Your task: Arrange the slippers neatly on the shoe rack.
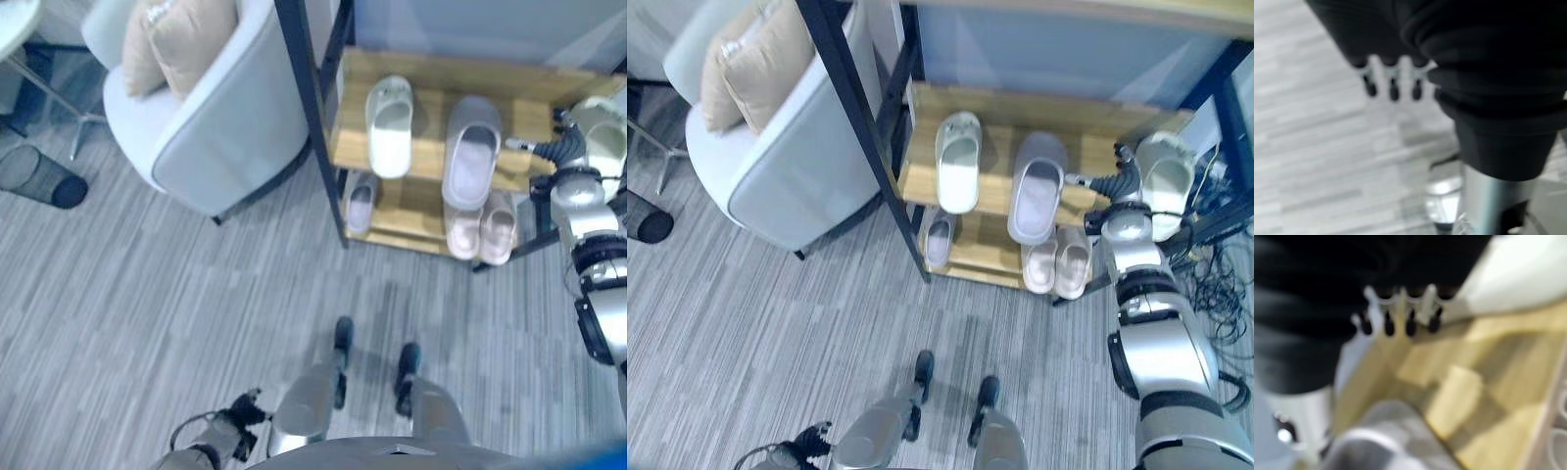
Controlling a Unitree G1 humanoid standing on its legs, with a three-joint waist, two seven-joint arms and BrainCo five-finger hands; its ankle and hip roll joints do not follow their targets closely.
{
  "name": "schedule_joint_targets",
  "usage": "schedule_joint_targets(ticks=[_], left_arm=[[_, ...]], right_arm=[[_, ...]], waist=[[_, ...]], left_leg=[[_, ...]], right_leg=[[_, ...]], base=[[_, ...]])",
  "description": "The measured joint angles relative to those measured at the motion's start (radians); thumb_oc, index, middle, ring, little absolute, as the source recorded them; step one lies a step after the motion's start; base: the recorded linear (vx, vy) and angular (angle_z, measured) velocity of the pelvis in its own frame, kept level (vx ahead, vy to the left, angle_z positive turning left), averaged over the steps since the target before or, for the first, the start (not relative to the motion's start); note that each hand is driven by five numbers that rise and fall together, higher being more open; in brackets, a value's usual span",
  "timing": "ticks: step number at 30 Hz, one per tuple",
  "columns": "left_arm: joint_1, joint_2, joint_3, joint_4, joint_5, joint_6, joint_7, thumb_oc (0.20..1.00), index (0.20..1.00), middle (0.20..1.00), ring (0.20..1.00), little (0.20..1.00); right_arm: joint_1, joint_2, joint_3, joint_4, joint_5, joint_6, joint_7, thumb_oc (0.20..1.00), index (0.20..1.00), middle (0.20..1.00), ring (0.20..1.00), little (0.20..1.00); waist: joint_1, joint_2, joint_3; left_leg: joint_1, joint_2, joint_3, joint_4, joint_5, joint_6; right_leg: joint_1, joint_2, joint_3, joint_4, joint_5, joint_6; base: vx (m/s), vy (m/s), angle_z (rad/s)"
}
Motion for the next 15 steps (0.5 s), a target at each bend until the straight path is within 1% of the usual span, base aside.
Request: schedule_joint_targets(ticks=[1, 3, 5, 7, 13, 15], left_arm=[[0.001, -0.001, -0.002, 0.018, 0.0, -0.006, 0.005, 1.0, 1.0, 1.0, 1.0, 1.0], [0.002, -0.001, -0.002, 0.043, 0.001, -0.007, 0.007, 1.0, 1.0, 1.0, 1.0, 1.0], [0.004, 0.0, -0.001, 0.043, 0.001, -0.011, 0.007, 1.0, 1.0, 1.0, 1.0, 1.0], [0.004, 0.001, 0.0, 0.044, 0.001, -0.014, 0.008, 1.0, 1.0, 1.0, 1.0, 1.0], [-0.003, -0.001, -0.001, 0.039, 0.001, -0.015, 0.008, 1.0, 1.0, 1.0, 1.0, 1.0], [-0.007, 0.001, -0.007, 0.033, 0.001, -0.015, 0.011, 1.0, 1.0, 1.0, 1.0, 1.0]], right_arm=[[-0.005, -0.007, 0.035, 0.025, 0.001, 0.005, 0.002, 1.0, 1.0, 1.0, 1.0, 1.0], [-0.006, -0.013, 0.046, 0.022, 0.003, -0.005, 0.001, 1.0, 1.0, 1.0, 1.0, 1.0], [-0.01, -0.025, 0.056, 0.025, 0.003, -0.005, 0.015, 1.0, 1.0, 1.0, 1.0, 1.0], [-0.035, -0.029, 0.099, 0.022, 0.001, -0.002, 0.032, 1.0, 1.0, 1.0, 1.0, 1.0], [-0.036, -0.026, 0.093, 0.007, -0.003, -0.004, 0.036, 1.0, 1.0, 1.0, 1.0, 1.0], [-0.037, -0.027, 0.093, 0.005, -0.004, -0.005, 0.02, 1.0, 1.0, 1.0, 1.0, 1.0]], waist=[[0.001, -0.004, 0.003], [0.0, -0.012, 0.021], [0.004, -0.014, 0.023], [0.0, -0.019, 0.026], [0.003, -0.022, 0.027], [0.006, -0.024, 0.025]], left_leg=[[-0.007, -0.001, -0.005, 0.001, 0.002, 0.001], [-0.009, -0.001, -0.008, 0.001, 0.01, 0.01], [-0.01, -0.002, -0.008, 0.002, 0.011, 0.012], [-0.014, -0.002, -0.008, 0.002, 0.01, 0.012], [-0.036, -0.002, -0.029, 0.014, 0.01, 0.012], [-0.048, -0.003, -0.033, 0.016, 0.007, 0.006]], right_leg=[[-0.009, -0.001, -0.003, 0.008, -0.004, -0.001], [-0.012, -0.002, -0.009, 0.015, -0.013, -0.003], [-0.013, -0.004, -0.01, 0.024, -0.022, -0.002], [-0.022, -0.005, -0.01, 0.031, -0.026, -0.003], [-0.037, -0.005, -0.024, 0.047, -0.033, -0.004], [-0.056, -0.01, -0.026, 0.069, -0.04, -0.009]], base=[[0.01, 0.015, 0.12], [0.03, 0.01, 0.11], [0.04, 0.009, 0.07], [0.0, 0.0, 0.0], [0.01, 0.007, 0.07], [0.02, -0.002, 0.08]])
